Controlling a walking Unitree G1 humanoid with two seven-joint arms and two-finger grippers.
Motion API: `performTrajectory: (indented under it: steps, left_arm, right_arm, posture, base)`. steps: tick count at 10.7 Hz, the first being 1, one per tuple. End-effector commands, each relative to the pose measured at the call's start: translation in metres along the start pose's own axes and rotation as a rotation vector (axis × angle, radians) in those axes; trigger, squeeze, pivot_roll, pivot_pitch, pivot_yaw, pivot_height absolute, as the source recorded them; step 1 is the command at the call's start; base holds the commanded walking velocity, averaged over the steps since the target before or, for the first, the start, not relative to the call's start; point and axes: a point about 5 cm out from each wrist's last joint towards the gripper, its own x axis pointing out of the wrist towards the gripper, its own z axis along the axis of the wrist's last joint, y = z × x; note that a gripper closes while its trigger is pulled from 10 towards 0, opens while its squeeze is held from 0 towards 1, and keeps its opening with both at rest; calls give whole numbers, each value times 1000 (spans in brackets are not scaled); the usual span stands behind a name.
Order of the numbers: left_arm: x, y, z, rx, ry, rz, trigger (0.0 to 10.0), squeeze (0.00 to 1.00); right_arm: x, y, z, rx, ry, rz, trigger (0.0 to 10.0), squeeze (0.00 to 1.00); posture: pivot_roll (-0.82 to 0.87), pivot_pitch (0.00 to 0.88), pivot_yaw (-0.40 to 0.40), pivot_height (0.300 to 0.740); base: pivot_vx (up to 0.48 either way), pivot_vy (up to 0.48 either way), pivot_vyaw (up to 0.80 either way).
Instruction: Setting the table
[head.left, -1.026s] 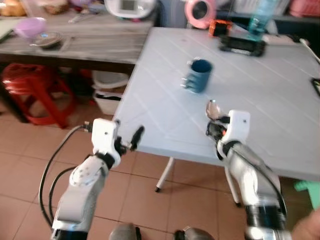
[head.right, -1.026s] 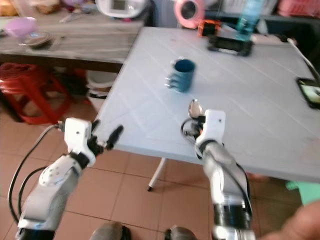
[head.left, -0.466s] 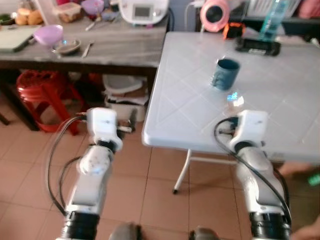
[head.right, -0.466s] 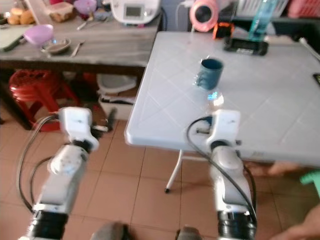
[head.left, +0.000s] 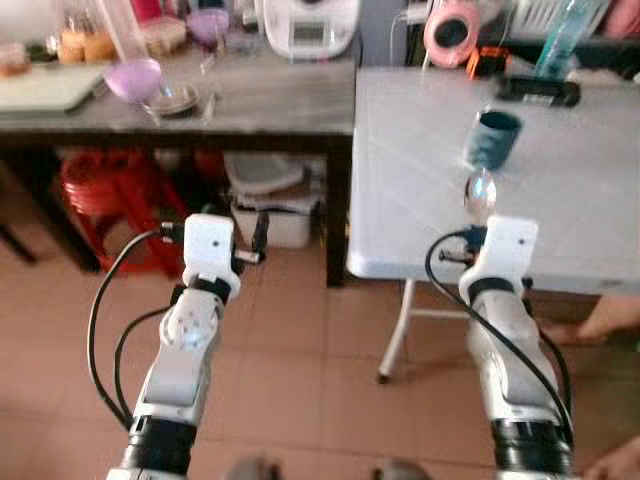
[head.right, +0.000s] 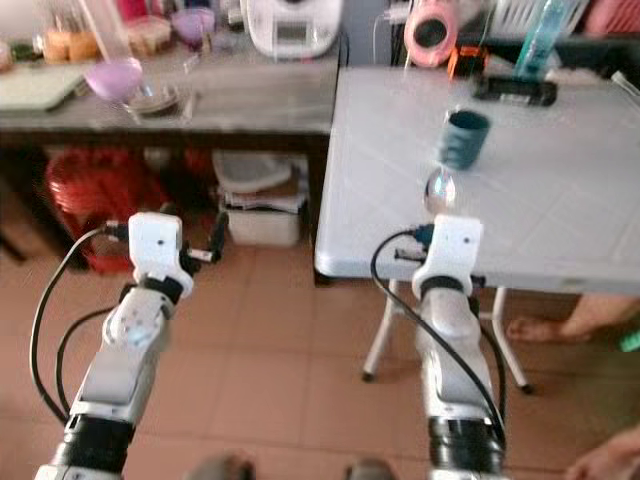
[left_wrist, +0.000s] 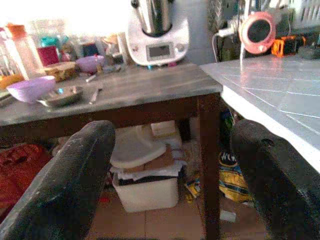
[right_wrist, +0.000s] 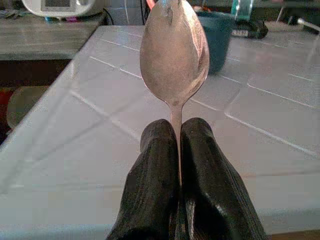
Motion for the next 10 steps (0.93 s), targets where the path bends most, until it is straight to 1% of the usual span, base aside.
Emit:
performTrajectory:
  steps: [1,3,6,7,8,10]
  left_arm:
    - [-2,6,-4,16,17,15,10000,0]
    - [-1,4,-4,8,10,12,10000,0]
    - [1,1,-3,2,0,10,10000,0]
    - [1,0,-5,-21,15,13,10000,0]
    - [0,1,-7,-28,29,27,10000,0]
    - [1,1,-6,-16,16,17,10000,0]
  right_arm:
    - [2,11,6,19,-25,39,10000,0]
    - [5,13,9,21,-36,53,10000,0]
    - [4,15,9,18,-46,67,10000,0]
    - [4,15,9,16,-48,68,10000,0]
    - [3,14,8,7,-47,66,10000,0]
    - [3,13,7,1,-46,64,10000,0]
  posture:
    - [-44,0,26,740]
    - [-46,0,25,740]
    - [-46,0,24,740]
    - [-48,0,25,740]
    - [-50,0,26,740]
    - [-52,0,27,740]
  base:
    - [439,0,0]
    - [439,0,0]
    - [441,0,0]
    - [439,0,0]
    - [322,356,0]
    - [315,364,0]
